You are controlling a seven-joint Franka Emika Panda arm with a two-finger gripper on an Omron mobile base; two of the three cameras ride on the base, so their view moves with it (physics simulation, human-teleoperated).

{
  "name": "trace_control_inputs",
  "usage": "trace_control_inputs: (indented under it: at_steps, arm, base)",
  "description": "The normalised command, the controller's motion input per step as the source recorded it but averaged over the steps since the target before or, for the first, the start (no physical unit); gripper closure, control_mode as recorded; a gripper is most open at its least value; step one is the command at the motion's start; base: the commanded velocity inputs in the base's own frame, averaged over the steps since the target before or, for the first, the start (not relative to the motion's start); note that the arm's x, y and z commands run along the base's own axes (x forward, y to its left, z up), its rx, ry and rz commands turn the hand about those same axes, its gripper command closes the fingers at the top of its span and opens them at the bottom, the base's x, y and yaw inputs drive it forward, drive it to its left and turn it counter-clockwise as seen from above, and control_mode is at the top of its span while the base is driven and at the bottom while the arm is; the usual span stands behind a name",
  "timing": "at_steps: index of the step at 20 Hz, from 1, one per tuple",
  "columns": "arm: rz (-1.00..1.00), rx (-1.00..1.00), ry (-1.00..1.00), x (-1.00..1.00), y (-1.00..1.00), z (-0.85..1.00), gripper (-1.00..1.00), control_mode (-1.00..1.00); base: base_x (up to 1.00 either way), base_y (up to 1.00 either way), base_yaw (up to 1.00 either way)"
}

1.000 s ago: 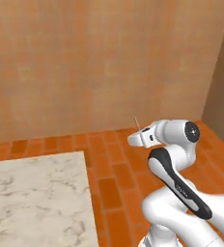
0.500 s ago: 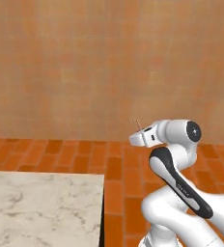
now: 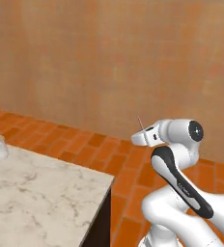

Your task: Take a straw from the drawer in front and place it inside the glass cup on the dining counter.

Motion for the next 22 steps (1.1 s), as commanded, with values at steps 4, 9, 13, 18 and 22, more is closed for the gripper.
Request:
trace_control_inputs:
  at_steps: [4, 9, 13, 18, 22]
  arm:
    - [0.00, 0.00, 0.00, 0.00, 0.00, 0.00, 1.00, 1.00]
    - [0.00, 0.00, 0.00, 0.00, 0.00, 0.00, 1.00, 1.00]
    - [0.00, 0.00, 0.00, 0.00, 0.00, 0.00, 1.00, 1.00]
    - [0.00, 0.00, 0.00, 0.00, 0.00, 0.00, 1.00, 1.00]
    - [0.00, 0.00, 0.00, 0.00, 0.00, 0.00, 1.00, 1.00]
  base:
    - [0.98, -0.57, 0.62]
    - [0.93, -0.58, 0.62]
    - [0.85, -0.58, 0.66]
    - [0.64, -0.62, 0.69]
    - [0.56, -0.59, 0.71]
